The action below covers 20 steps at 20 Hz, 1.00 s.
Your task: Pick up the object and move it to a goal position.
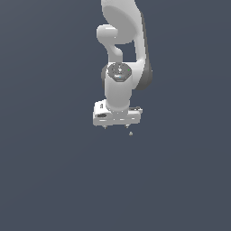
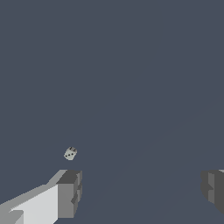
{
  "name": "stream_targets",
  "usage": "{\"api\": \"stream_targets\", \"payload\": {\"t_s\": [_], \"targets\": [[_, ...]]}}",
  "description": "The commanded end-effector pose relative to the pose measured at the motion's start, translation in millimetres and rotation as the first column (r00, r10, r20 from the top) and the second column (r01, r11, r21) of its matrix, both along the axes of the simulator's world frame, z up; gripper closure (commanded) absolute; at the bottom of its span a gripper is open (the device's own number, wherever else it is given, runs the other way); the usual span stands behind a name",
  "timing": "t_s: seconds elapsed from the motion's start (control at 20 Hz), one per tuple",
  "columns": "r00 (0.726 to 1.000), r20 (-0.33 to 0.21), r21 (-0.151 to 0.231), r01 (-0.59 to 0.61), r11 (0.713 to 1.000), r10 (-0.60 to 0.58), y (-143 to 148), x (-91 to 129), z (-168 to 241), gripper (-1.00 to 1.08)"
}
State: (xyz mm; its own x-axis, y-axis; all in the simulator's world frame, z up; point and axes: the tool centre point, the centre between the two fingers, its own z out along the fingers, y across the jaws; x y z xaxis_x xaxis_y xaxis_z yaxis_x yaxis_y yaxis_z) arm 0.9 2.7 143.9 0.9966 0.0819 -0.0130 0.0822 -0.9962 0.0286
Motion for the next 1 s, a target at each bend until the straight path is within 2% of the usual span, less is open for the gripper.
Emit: {"api": "stream_targets", "payload": {"t_s": [0.0, 0.3, 0.5, 0.7, 0.95], "targets": [[0.999, -0.001, 0.000, -0.034, 0.999, 0.034, 3, -1, -3, -0.92], [0.987, -0.005, 0.000, -0.161, 0.987, 0.161, 12, -4, -14, -0.92], [0.961, -0.007, 0.002, -0.275, 0.961, 0.275, 21, -7, -24, -0.92], [0.917, -0.009, 0.005, -0.400, 0.917, 0.400, 31, -11, -35, -0.92], [0.838, -0.009, 0.011, -0.546, 0.838, 0.546, 44, -16, -48, -0.92]]}}
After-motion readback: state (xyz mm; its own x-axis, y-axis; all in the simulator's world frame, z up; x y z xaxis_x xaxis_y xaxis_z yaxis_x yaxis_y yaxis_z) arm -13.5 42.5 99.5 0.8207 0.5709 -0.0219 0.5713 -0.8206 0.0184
